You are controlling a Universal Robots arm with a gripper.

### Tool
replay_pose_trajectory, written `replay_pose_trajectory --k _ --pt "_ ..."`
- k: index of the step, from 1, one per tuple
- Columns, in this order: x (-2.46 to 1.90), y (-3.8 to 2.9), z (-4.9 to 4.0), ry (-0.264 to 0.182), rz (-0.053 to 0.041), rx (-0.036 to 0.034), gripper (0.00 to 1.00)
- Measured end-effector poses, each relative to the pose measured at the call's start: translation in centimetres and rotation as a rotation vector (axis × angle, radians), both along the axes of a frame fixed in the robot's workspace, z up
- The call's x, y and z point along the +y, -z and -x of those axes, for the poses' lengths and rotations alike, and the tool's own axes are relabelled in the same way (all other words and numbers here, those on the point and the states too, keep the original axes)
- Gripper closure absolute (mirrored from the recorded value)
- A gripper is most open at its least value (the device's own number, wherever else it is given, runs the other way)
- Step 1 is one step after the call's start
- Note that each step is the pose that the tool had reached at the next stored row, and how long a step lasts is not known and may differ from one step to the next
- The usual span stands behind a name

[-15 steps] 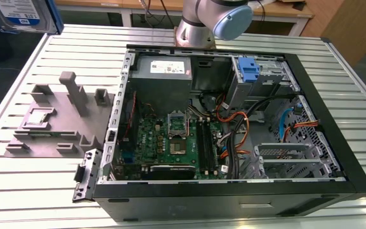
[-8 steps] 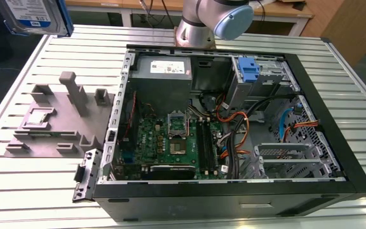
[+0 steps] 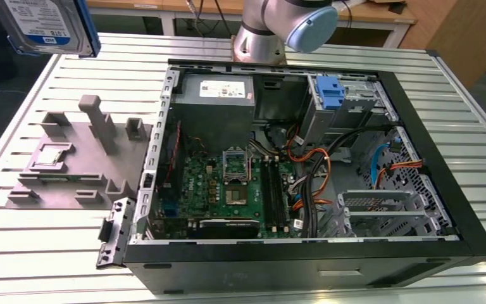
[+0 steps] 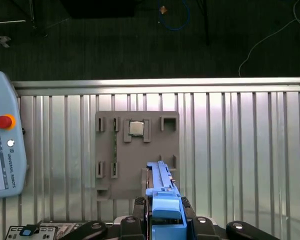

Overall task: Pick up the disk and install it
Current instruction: 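Pick up the disk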

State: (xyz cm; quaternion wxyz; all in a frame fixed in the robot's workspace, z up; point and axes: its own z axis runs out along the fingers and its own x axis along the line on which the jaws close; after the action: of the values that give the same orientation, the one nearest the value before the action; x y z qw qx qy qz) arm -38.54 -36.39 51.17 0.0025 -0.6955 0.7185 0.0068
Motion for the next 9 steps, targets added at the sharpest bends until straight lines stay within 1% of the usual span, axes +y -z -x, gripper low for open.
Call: replay_pose_trajectory --k 9 --pt "-0.08 0.04 -0.10 0.000 0.0001 0.0001 0.63"
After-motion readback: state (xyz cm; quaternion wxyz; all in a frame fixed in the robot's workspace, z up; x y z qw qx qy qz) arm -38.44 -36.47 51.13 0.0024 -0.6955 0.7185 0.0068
